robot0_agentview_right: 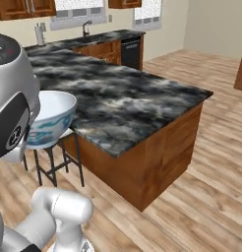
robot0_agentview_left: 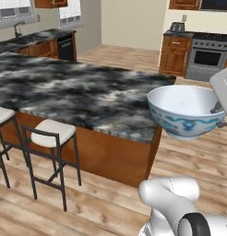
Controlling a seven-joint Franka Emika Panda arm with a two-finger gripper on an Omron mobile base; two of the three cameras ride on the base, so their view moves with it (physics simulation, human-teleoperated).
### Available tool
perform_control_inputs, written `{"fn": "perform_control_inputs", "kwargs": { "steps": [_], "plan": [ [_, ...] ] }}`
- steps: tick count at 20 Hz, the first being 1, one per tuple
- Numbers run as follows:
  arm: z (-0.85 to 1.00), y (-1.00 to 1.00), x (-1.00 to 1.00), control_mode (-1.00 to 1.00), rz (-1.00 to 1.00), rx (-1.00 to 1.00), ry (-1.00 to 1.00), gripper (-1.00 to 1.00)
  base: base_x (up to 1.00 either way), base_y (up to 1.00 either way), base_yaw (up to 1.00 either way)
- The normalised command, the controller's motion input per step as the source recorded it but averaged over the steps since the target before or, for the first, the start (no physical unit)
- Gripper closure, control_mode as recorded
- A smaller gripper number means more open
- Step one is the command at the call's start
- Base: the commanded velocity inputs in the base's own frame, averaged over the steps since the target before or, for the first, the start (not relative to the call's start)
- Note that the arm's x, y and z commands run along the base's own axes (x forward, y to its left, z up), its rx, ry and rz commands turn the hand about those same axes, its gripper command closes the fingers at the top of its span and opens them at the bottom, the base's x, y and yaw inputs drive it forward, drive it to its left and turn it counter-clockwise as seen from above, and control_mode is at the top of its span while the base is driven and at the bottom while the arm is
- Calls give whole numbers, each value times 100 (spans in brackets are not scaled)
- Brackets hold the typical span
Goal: Pick up the bowls from the cabinet and place each bowl in front of a stool on the dining counter.
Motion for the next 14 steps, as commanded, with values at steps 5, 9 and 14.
{"fn": "perform_control_inputs", "kwargs": {
  "steps": [5,9,14],
  "plan": [
    [0,0,0,100,0,0,0,100,28,100,-47],
    [0,0,0,100,0,0,0,100,1,100,-45],
    [0,0,0,100,0,0,0,100,29,100,-46]
  ]
}}
